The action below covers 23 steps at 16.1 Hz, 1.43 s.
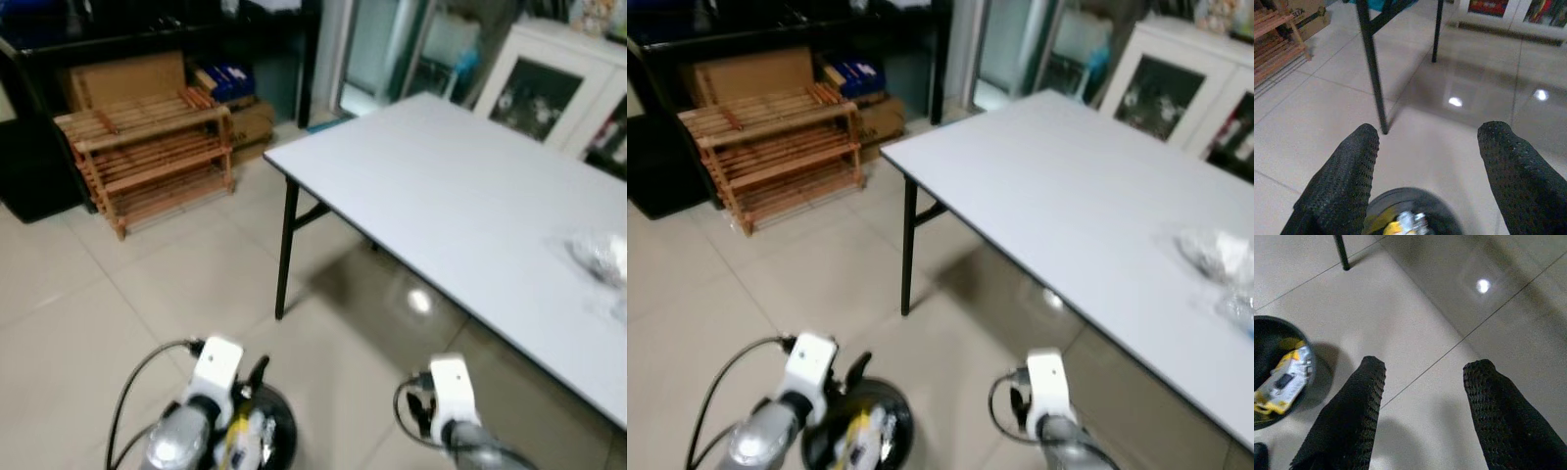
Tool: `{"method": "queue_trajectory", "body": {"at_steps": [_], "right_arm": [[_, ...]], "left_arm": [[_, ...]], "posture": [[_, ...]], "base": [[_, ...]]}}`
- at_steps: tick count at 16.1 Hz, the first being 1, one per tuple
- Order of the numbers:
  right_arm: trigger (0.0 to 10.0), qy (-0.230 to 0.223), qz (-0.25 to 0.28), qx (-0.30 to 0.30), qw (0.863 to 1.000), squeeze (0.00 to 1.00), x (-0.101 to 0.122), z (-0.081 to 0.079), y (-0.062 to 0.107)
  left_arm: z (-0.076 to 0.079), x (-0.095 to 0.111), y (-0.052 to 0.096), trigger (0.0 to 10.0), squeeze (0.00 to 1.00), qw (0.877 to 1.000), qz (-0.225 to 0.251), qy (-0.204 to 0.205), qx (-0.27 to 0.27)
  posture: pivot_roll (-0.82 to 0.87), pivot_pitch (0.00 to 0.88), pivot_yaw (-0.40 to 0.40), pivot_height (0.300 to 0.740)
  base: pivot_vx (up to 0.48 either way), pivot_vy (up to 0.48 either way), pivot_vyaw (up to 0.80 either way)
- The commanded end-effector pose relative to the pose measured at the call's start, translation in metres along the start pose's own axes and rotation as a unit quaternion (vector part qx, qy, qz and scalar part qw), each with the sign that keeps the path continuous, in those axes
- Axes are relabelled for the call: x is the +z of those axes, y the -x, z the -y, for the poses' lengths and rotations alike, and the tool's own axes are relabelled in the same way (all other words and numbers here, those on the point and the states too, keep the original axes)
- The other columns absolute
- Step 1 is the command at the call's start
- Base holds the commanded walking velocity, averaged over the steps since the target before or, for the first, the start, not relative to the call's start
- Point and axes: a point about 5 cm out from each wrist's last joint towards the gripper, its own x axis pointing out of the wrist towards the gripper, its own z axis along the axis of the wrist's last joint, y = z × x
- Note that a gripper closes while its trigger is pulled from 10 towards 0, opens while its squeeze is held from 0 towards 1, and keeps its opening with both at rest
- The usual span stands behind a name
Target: Picking trash to rubbish bin
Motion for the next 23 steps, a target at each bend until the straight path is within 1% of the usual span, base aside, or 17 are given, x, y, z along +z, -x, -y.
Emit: {"method": "queue_trajectory", "body": {"at_steps": [1,7,8,10,11,12,13,14,15,16,17,18,19,20,21,22,23], "right_arm": [[10.0,0.001,-0.010,-0.006,1.000,0.00,-0.004,0.003,0.000],[10.0,0.002,-0.008,-0.007,1.000,0.00,-0.003,0.004,0.000],[10.0,0.002,-0.008,-0.007,1.000,0.00,-0.004,0.005,0.001],[10.0,0.001,-0.005,-0.007,1.000,0.00,-0.004,0.004,0.002],[10.0,0.005,0.012,-0.001,1.000,0.00,-0.001,0.003,0.003],[10.0,0.002,0.056,0.027,0.998,0.00,0.009,-0.003,0.007],[10.0,0.000,0.075,0.044,0.996,0.00,0.014,-0.006,0.009],[10.0,0.003,0.110,0.079,0.991,0.00,0.023,-0.012,0.015],[10.0,0.004,0.124,0.097,0.988,0.00,0.026,-0.014,0.018],[10.0,0.005,0.149,0.132,0.980,0.00,0.035,-0.017,0.026],[10.0,0.010,0.184,0.154,0.971,0.00,0.047,-0.019,0.034],[10.0,0.017,0.214,0.156,0.964,0.00,0.057,-0.018,0.039],[10.0,0.019,0.241,0.146,0.959,0.00,0.066,-0.015,0.043],[10.0,0.005,0.304,0.121,0.945,0.00,0.089,-0.008,0.053],[10.0,-0.011,0.342,0.116,0.933,0.00,0.103,-0.004,0.061],[10.0,-0.032,0.405,0.113,0.907,0.00,0.126,0.000,0.077],[10.0,-0.040,0.426,0.112,0.897,0.00,0.134,0.002,0.084]], "left_arm": [[0.002,0.001,0.000,10.0,0.00,1.000,-0.001,-0.007,-0.005],[0.002,0.003,0.000,10.0,0.00,1.000,-0.003,-0.008,-0.005],[0.002,0.000,0.000,10.0,0.00,1.000,-0.018,-0.002,-0.003],[0.001,-0.003,0.002,10.0,0.00,0.999,-0.033,0.031,0.007],[-0.001,-0.001,0.004,10.0,0.00,1.000,-0.026,0.014,0.009],[-0.003,0.003,0.009,10.0,0.00,1.000,-0.010,-0.004,0.010],[-0.004,0.004,0.011,10.0,0.00,1.000,-0.004,-0.006,0.014],[-0.008,0.007,0.015,10.0,0.00,1.000,0.003,-0.012,0.021],[-0.009,0.009,0.017,10.0,0.00,1.000,0.005,-0.013,0.022],[-0.013,0.015,0.021,10.0,0.00,0.999,0.013,-0.019,0.027],[-0.017,0.026,0.023,10.0,0.00,0.998,0.027,-0.043,0.036],[-0.020,0.037,0.024,10.0,0.00,0.997,0.045,-0.056,0.041],[-0.020,0.045,0.023,10.0,0.00,0.996,0.059,-0.055,0.042],[-0.018,0.062,0.021,10.0,0.00,0.994,0.091,-0.052,0.031],[-0.015,0.072,0.020,10.0,0.00,0.992,0.108,-0.052,0.023],[-0.011,0.089,0.020,10.0,0.00,0.989,0.141,-0.050,0.011],[-0.010,0.095,0.021,10.0,0.00,0.987,0.151,-0.049,0.009]], "posture": [[0.00,0.000,-0.058,0.740],[0.00,0.000,-0.057,0.740],[0.00,0.000,-0.057,0.740],[0.00,0.000,-0.056,0.740],[0.00,0.000,-0.055,0.740],[0.00,0.000,-0.054,0.740],[-0.01,0.000,-0.052,0.740],[0.00,0.000,-0.052,0.740],[0.00,0.000,-0.052,0.740],[0.00,0.000,-0.055,0.740],[0.00,0.000,-0.055,0.740],[0.00,0.000,-0.057,0.740],[0.00,0.000,-0.060,0.740],[0.00,0.000,-0.060,0.740],[0.00,0.000,-0.058,0.740],[-0.01,0.000,-0.054,0.740],[-0.01,0.000,-0.054,0.740]], "base": [[0.000,-0.480,0.00],[0.000,-0.480,0.00],[0.000,0.000,0.00],[0.000,0.480,0.00],[0.000,0.480,0.00],[0.000,0.480,0.00],[0.000,0.480,0.00],[0.000,0.000,0.00],[0.000,0.000,0.00],[0.000,0.000,0.00],[0.000,0.000,0.00],[0.000,0.000,0.00],[0.000,0.000,0.00],[0.000,0.000,0.00],[0.000,0.000,-0.80],[0.000,0.000,-0.80],[0.000,0.000,-0.80]]}}
